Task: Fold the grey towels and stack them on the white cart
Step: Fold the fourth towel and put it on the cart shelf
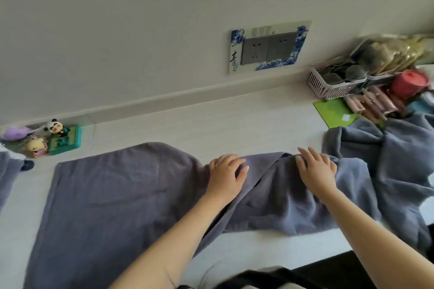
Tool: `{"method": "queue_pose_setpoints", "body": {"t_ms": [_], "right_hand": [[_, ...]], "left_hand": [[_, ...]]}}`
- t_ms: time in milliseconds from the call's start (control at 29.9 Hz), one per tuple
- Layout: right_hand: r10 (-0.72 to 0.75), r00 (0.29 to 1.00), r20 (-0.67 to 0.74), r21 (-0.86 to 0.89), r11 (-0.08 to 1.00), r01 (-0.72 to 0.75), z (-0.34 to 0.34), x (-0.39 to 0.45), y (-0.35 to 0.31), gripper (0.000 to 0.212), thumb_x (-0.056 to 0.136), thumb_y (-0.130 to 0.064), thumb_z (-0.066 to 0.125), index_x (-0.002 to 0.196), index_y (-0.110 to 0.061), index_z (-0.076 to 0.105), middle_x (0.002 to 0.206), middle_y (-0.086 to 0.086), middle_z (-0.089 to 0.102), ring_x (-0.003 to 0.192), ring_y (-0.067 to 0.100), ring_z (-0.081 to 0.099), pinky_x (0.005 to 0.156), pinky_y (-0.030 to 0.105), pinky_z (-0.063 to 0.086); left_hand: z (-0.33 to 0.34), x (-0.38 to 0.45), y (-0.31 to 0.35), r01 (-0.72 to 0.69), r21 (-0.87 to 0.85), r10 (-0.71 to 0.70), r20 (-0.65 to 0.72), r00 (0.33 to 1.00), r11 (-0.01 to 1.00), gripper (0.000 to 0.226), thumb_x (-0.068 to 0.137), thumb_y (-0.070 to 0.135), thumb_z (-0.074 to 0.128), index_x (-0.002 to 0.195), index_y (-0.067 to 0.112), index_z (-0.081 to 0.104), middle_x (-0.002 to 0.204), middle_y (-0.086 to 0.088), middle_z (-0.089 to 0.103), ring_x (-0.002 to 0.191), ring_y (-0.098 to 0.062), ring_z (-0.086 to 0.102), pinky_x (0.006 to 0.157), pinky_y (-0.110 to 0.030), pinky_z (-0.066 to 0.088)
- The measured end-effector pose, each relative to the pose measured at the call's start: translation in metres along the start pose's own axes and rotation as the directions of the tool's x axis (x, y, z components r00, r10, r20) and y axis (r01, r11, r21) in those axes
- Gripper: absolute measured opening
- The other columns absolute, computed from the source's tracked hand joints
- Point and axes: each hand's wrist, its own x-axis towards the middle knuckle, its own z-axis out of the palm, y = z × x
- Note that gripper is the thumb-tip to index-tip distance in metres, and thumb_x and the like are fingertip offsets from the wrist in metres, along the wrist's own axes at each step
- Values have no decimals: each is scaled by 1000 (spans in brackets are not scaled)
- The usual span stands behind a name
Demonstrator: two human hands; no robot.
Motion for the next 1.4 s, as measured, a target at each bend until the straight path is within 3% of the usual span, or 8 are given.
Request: {"method": "queue_pose_setpoints", "body": {"t_ms": [267, 468, 735, 868, 1035, 1202, 1302, 1403], "right_hand": [[-22, 982, 186, 53, 999, 13, -11, 36, 30, 40, 98, -44, 36, 134, -31, 48, 138, -1, 52, 132, 26, 35, 107, 39, 21], [-65, 973, 223, 97, 994, 44, -18, 39, 32, 39, 100, -42, 29, 129, -32, 53, 132, -3, 56, 125, 26, 39, 100, 37, 21], [-132, 923, 362, 251, 967, 39, -45, 59, 3, 52, 99, -50, 24, 69, -24, 57, 99, 1, 57, 116, 26, 44, 101, 34, 23], [-134, 905, 404, 395, 918, -41, -74, 69, -26, 59, 96, -55, 28, 58, -14, 47, 76, 6, 57, 83, 23, 54, 74, 30, 36], [-250, 952, -178, 337, 893, 298, -124, 81, -74, 58, 99, -51, 30, 52, -16, 28, 48, 1, 35, 59, 26, 41, 55, 36, 24], [-300, 576, -761, 82, 835, 544, -149, 66, -97, 50, 96, -37, 36, 53, -14, 49, 49, 5, 46, 58, 26, 43, 70, 35, 31], [-319, 484, -815, -31, 858, 512, -129, 43, -81, 47, 94, -27, 42, 54, -9, 58, 52, 6, 56, 60, 24, 45, 70, 34, 29], [-308, 624, -718, -41, 914, 404, -77, 11, -49, 53, 92, -31, 41, 46, -12, 57, 46, 4, 55, 53, 25, 51, 70, 35, 29]], "left_hand": [[59, 69, 50, 65, 171, -135, 434, 891, 983, 58, 96, 55, 30, 144, 22, 32, 153, -1, 26, 143, -16, 16, 116, -46, -4], [73, 96, 67, 75, 186, -153, 449, 880, 980, 35, 95, 52, 38, 92, 21, 54, 114, -6, 55, 114, -27, 46, 97, -37, 30], [7, 97, 85, 156, -441, -78, 189, 979, 884, 34, 97, 28, 48, 64, 20, 49, 59, 13, 49, 61, -4, 46, 63, -20, 37], [-43, 105, 79, 51, -493, -52, 12, 999, 869, 41, 97, 24, 50, 58, 24, 38, 51, 12, 39, 54, -2, 35, 56, -17, 30], [-98, 106, 75, -38, -534, -64, -170, 983, 845, 39, 95, 27, 51, 57, 23, 43, 52, 12, 40, 55, -2, 35, 57, -20, 30], [-143, 93, 84, -159, -592, 35, -215, 976, 790, 44, 96, 26, 51, 52, 26, 43, 52, 13, 35, 55, -5, 33, 55, -20, 28], [-143, 80, 73, -125, -569, 130, -33, 991, 813, 44, 92, 36, 49, 59, 9, 39, 59, -3, 32, 59, -14, 33, 59, -28, 27], [-120, 63, 59, 20, -421, 142, 348, 927, 907, 52, 90, 47, 50, 66, 1, 47, 63, -8, 39, 61, -16, 41, 66, -31, 35]]}}
